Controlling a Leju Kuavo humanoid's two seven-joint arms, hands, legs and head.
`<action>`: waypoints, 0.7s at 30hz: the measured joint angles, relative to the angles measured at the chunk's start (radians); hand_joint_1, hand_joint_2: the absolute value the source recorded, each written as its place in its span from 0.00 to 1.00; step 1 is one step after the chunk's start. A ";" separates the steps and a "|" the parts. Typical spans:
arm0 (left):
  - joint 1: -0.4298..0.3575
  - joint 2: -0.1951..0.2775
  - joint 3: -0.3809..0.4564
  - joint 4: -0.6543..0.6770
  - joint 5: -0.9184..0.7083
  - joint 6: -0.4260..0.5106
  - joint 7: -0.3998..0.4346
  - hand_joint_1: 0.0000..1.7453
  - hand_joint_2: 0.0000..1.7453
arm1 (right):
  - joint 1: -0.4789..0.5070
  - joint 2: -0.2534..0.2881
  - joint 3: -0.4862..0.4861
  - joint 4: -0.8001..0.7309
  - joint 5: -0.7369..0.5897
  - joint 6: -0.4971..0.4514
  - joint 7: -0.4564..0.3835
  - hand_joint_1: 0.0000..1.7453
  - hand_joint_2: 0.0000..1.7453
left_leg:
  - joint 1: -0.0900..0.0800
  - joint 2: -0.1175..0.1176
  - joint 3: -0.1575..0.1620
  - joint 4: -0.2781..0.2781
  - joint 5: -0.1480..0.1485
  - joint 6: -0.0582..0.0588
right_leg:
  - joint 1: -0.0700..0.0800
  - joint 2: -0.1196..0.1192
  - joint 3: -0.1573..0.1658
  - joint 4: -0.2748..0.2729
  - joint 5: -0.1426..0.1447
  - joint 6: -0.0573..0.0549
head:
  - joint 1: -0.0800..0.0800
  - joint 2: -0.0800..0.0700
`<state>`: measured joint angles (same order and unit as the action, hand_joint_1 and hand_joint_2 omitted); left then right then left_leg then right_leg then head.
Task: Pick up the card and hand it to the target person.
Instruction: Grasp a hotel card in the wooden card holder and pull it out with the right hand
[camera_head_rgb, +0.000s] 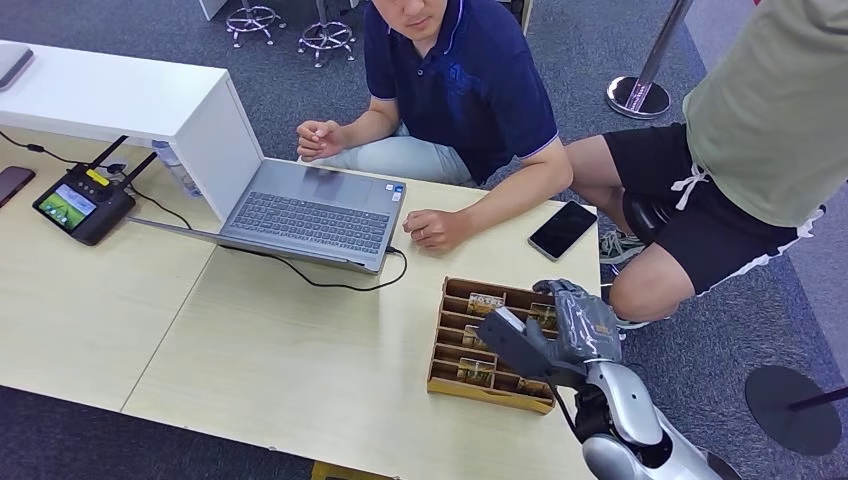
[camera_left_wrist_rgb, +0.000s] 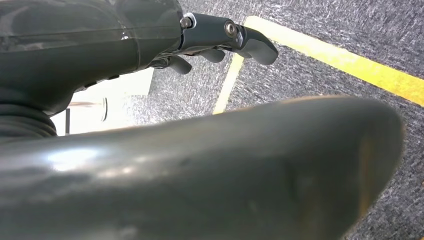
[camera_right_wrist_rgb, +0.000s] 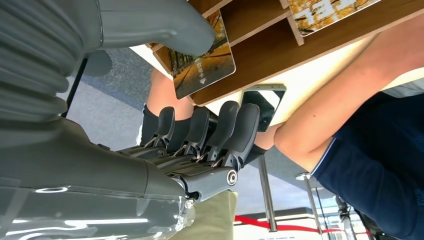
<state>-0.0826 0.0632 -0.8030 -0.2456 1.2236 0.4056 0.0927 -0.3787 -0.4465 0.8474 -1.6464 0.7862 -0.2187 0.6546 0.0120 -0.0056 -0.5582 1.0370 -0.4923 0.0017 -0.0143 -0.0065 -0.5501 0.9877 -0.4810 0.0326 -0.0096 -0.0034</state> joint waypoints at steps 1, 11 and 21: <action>0.000 -0.001 0.000 0.000 0.000 -0.001 0.000 0.00 0.00 | -0.001 -0.001 0.000 0.000 -0.001 0.002 0.002 0.48 1.00 | 0.000 0.000 0.000 0.000 0.000 0.000 | 0.000 0.000 0.000 0.000 0.000 0.000 | 0.000 0.000; 0.000 -0.007 0.000 0.000 0.001 -0.005 -0.003 0.00 0.00 | -0.009 -0.014 0.000 0.000 -0.012 0.016 0.022 0.53 1.00 | 0.000 0.000 0.000 0.000 0.000 0.000 | 0.000 0.000 0.000 0.000 0.000 0.000 | 0.000 0.000; 0.000 -0.009 0.000 0.000 0.002 -0.005 -0.004 0.00 0.00 | -0.012 -0.022 0.001 0.001 -0.017 0.023 0.031 0.54 1.00 | 0.000 0.000 0.000 0.000 0.000 0.000 | 0.000 0.000 0.000 0.000 0.000 0.000 | 0.000 0.000</action>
<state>-0.0826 0.0538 -0.8030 -0.2457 1.2257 0.4002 0.0888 -0.3902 -0.4681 0.8484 -1.6454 0.7688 -0.1954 0.6852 0.0120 -0.0057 -0.5582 1.0370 -0.4923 0.0017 -0.0143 -0.0065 -0.5501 0.9877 -0.4810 0.0326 -0.0095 -0.0034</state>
